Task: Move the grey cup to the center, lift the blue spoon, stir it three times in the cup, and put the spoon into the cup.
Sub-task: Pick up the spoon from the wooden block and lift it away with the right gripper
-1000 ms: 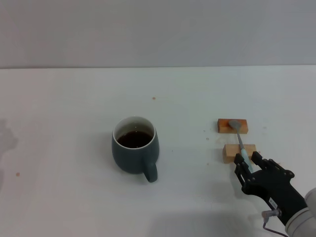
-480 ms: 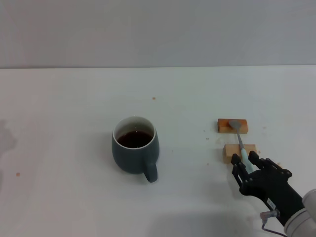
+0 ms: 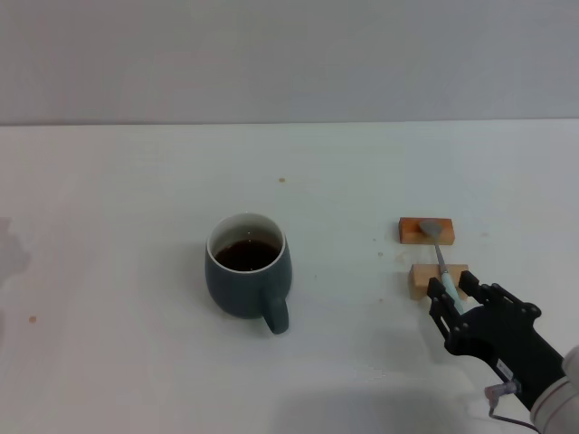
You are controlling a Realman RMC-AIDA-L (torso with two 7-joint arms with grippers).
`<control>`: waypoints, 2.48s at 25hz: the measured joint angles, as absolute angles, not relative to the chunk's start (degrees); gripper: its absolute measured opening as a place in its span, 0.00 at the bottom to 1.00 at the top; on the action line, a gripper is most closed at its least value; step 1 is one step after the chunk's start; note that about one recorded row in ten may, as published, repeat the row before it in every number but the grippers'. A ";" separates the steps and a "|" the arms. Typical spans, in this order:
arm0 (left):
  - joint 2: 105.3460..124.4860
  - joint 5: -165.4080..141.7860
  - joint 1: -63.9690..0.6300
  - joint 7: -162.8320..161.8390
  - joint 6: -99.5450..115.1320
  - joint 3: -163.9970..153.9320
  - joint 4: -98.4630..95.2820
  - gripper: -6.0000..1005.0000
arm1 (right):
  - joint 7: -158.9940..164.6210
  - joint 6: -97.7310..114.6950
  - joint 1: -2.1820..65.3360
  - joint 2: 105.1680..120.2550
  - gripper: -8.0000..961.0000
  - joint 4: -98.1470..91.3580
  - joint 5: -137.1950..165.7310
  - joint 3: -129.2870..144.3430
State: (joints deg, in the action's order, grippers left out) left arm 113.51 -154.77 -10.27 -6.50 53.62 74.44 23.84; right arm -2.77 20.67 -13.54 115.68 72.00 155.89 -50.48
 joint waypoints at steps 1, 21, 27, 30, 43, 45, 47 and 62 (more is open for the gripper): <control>113.51 -154.77 -10.28 -6.50 53.61 74.44 23.84 0.00 | -2.77 21.20 -13.81 115.63 0.42 72.18 156.04 -50.47; 113.56 -154.77 -10.67 -6.50 53.08 74.53 23.89 0.00 | -2.63 22.98 -15.01 117.65 0.42 68.43 156.50 -52.09; 113.55 -154.77 -10.32 -6.50 53.08 74.53 24.49 0.00 | -2.60 23.02 -14.82 118.01 0.42 67.55 156.45 -52.25; 113.52 -154.77 -10.24 -6.51 53.08 74.53 24.52 0.00 | -2.59 23.02 -14.54 118.07 0.42 67.30 156.44 -52.13; 113.46 -154.77 -10.10 -6.50 53.06 74.53 24.80 0.00 | -2.43 22.85 -13.59 118.34 0.42 65.72 156.44 -51.96; 113.46 -154.77 -10.10 -6.50 52.91 74.53 25.09 0.00 | -2.40 22.92 -13.51 118.38 0.42 65.55 156.44 -51.94; 113.41 -154.77 -10.04 -6.50 52.67 74.53 25.23 0.00 | -2.32 22.91 -13.39 118.42 0.42 65.46 156.44 -51.94; 113.38 -154.77 -9.72 -5.94 52.14 74.53 26.13 0.00 | -0.99 22.71 -12.51 118.32 0.41 64.96 156.47 -51.85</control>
State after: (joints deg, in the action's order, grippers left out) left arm 113.38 -154.77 -9.72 -5.94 52.14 74.53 26.13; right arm -0.99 22.71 -12.51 118.32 64.96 156.47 -51.85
